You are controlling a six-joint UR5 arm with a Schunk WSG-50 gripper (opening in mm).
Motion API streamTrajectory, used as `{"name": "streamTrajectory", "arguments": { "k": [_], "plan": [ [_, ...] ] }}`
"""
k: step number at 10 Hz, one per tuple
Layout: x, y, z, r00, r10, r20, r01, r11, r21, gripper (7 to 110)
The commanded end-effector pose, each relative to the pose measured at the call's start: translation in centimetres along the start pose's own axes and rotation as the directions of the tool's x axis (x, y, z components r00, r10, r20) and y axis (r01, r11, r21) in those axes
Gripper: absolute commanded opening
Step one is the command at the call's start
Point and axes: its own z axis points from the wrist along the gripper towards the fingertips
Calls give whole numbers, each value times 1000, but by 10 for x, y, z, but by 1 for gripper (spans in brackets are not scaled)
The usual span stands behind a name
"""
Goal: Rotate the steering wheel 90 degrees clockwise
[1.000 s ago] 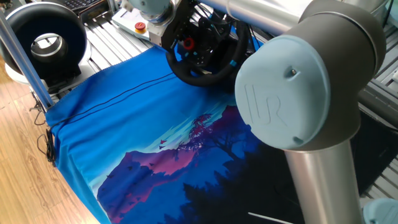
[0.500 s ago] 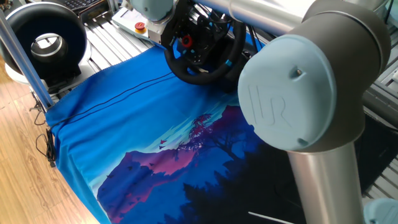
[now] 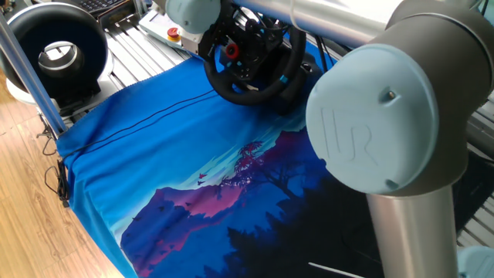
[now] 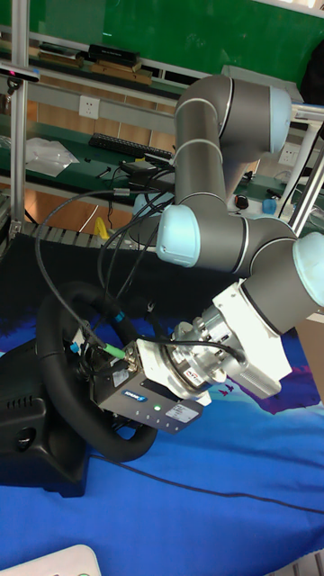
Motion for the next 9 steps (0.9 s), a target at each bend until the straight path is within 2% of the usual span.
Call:
{"name": "streamTrajectory", "arguments": {
  "k": [1, 4, 9],
  "plan": [
    [8, 4, -4, 1000, 15, -10, -15, 1000, -14, 7],
    [16, 8, -7, 999, 29, -31, -30, 999, -13, 7],
    [27, 15, -15, 998, 49, -32, -49, 999, 5, 7]
  ]
}}
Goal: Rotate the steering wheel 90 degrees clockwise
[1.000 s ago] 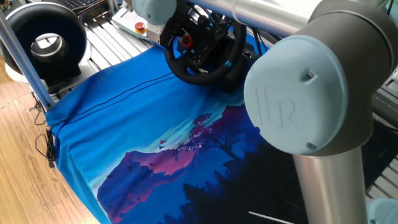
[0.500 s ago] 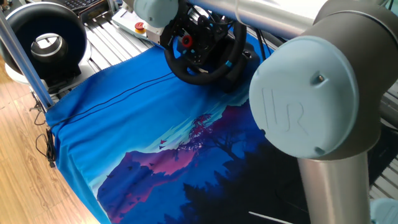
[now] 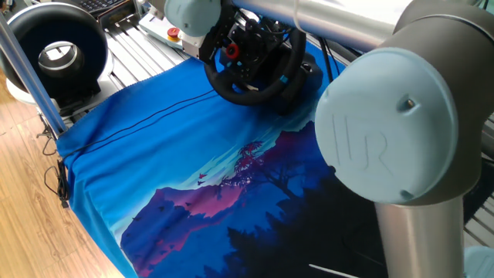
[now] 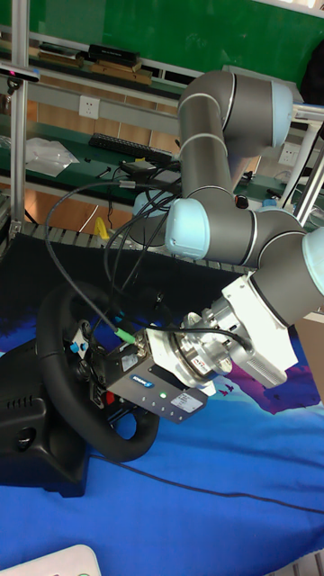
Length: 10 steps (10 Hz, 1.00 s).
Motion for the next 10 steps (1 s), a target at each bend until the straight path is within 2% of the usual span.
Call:
{"name": "streamTrajectory", "arguments": {
  "k": [1, 4, 7, 10],
  "plan": [
    [9, 5, -4, 1000, 18, -5, -18, 1000, 2, 7],
    [12, 4, -6, 1000, 25, -4, -25, 1000, 11, 7],
    [-4, 1, 4, 1000, 14, 7, -14, 1000, -4, 7],
    [-6, -2, 12, 1000, 10, 9, -10, 1000, -5, 7]
  ]
}}
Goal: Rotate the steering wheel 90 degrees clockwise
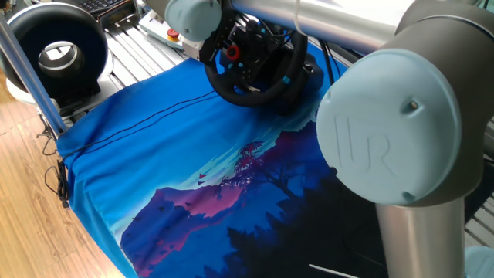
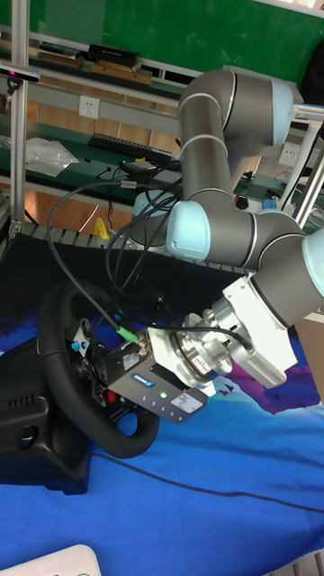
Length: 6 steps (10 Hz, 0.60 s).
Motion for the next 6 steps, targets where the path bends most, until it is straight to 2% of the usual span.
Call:
{"name": "streamTrajectory", "arguments": {
  "k": [1, 6],
  "plan": [
    [0, 0, 3, 1000, 4, -7, -4, 1000, -13, 7],
    [9, 3, -3, 1000, 7, -23, -7, 1000, -19, 7]
  ]
}}
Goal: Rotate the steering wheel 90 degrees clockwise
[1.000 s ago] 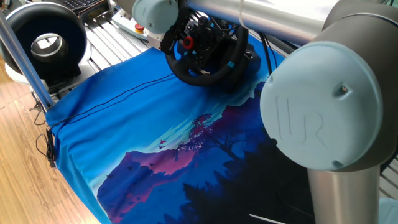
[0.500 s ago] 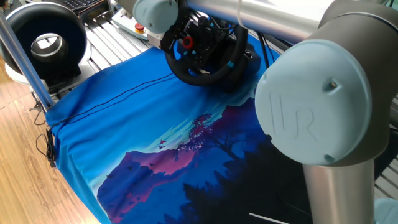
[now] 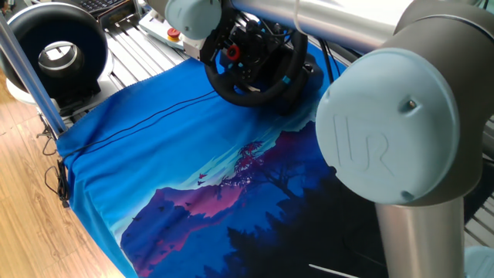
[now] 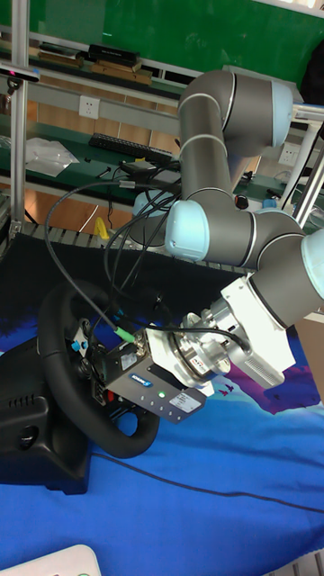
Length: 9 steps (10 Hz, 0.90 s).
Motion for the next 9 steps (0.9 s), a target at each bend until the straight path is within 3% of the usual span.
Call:
{"name": "streamTrajectory", "arguments": {
  "k": [1, 4, 6, 7, 9],
  "plan": [
    [3, 6, 0, 1000, 5, -5, -5, 1000, -29, 7],
    [12, 9, -1, 999, -3, -43, 1, 999, -41, 7],
    [31, 8, -2, 993, 2, -118, -6, 999, -37, 7],
    [38, 1, -3, 990, 4, -144, -5, 1000, -8, 7],
    [32, -6, -2, 992, 7, -123, -5, 1000, 21, 7]
  ]
}}
